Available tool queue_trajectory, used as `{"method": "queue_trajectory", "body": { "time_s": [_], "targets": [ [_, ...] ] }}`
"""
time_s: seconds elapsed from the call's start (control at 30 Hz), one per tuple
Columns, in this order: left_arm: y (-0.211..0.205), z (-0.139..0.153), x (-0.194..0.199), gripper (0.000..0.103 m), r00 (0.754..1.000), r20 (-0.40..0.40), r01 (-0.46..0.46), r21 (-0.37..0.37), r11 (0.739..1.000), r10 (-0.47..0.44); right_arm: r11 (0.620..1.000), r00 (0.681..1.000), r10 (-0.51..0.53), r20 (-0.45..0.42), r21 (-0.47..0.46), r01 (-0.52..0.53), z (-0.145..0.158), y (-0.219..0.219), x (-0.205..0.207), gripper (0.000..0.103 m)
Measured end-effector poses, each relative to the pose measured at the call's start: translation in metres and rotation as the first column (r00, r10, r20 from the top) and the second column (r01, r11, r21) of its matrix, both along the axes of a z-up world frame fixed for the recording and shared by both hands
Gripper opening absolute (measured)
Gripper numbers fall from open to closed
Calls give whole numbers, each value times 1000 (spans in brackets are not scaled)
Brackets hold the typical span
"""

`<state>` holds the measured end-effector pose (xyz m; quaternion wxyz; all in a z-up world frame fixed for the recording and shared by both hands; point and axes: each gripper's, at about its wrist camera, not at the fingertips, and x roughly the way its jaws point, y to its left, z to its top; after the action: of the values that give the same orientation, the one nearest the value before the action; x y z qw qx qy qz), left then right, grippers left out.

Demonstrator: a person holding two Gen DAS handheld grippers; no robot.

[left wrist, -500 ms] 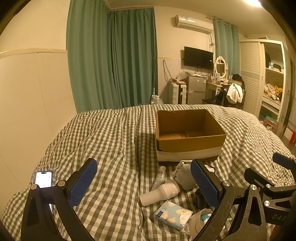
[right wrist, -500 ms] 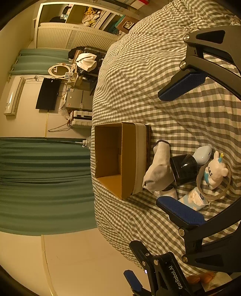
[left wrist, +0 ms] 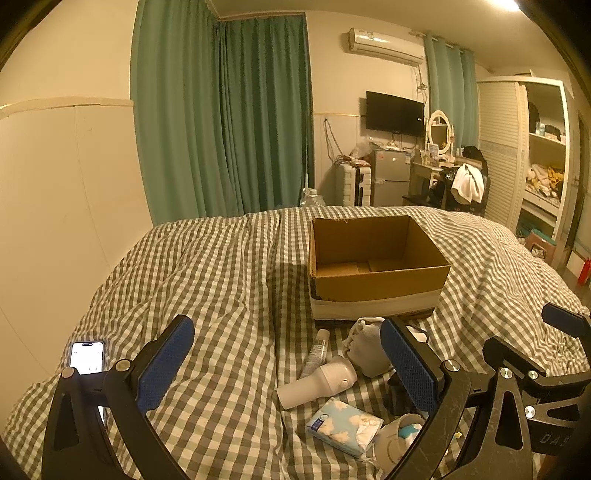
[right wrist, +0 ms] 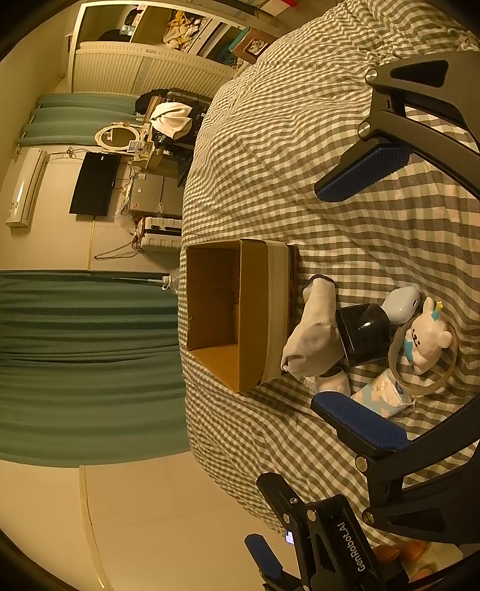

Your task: Organize objects

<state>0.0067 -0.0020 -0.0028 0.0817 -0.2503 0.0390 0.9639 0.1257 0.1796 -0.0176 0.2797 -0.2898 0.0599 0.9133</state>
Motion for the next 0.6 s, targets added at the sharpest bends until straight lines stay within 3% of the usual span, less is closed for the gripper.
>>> {"method": "queue_trajectory", "body": {
  "time_s": [0.17,0.2,0.6],
  "targets": [
    [0,1,0,103,1000,-1,2,0,1000,-2,1000,1000,3,1,3,-3,0,-2,-1,103],
    [0,1,0,103,1000,0,4,0,1000,-4,999,999,-53,1,6,53,1,-2,-1,103],
    [-4,8,4,103,1000,0,22,16,1000,-22,998,999,-52,4,23,52,7,-11,1,103]
  ]
}}
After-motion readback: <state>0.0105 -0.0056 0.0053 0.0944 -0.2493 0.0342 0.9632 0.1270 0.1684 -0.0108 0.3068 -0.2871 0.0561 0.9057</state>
